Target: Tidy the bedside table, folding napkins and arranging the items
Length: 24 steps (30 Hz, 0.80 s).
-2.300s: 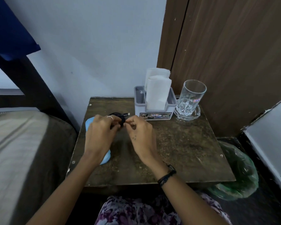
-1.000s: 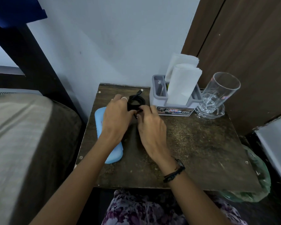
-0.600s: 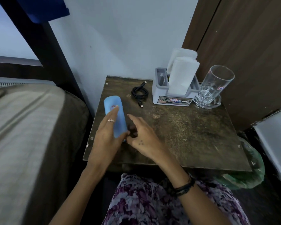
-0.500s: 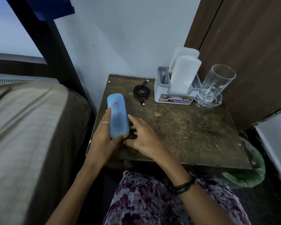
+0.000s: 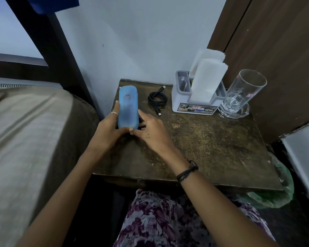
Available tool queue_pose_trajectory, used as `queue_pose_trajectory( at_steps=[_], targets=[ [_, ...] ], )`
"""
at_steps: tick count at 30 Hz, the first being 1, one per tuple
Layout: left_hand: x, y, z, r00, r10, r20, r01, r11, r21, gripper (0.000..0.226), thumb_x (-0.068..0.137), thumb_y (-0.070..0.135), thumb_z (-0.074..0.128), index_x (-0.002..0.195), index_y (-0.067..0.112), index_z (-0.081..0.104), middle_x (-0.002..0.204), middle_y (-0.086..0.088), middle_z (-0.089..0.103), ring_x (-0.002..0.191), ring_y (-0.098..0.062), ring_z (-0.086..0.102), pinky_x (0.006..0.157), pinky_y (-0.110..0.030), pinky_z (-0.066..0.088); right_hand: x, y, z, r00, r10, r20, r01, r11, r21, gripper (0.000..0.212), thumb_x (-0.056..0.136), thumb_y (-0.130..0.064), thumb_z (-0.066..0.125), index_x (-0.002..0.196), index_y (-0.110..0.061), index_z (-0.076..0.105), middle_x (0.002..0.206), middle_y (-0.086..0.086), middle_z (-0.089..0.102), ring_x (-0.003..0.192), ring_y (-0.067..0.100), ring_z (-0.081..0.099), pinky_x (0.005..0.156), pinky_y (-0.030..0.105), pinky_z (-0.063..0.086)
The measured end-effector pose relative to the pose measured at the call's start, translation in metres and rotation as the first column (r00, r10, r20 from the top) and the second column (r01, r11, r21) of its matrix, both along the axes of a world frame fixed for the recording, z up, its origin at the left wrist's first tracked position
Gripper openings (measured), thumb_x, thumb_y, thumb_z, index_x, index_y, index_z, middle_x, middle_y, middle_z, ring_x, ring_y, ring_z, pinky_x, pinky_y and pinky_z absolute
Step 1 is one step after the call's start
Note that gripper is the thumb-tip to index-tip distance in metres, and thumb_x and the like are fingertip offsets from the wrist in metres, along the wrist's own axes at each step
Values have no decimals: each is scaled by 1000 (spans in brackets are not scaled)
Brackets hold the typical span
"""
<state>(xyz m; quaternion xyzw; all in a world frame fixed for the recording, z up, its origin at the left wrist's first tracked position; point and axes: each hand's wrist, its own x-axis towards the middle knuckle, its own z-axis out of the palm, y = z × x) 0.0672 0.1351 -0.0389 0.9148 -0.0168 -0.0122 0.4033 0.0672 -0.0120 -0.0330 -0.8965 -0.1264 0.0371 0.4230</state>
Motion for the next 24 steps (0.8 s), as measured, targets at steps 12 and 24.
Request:
queue_pose_trajectory(
  at_steps=[12,24],
  targets=[
    [47,13,3,998,-13,-65,13,1000,-6,91,78,17,71,148,18,12,148,-11,37,133,-26,39,104,-31,33,37,10,-5,993,-30,110,45,990,-130,51,81,-32,69,124,-10,53,107,8,63,92,20,64,73,39,54],
    [3,-15,14,974,53,218,-48,999,-24,71,82,7,66,143,13,30,150,-8,33,139,-19,30,114,-32,25,9,-16,-2,994,-67,85,76,991,-113,48,89,-22,61,134,-11,48,123,8,58,106,19,61,85,39,53]
  ],
)
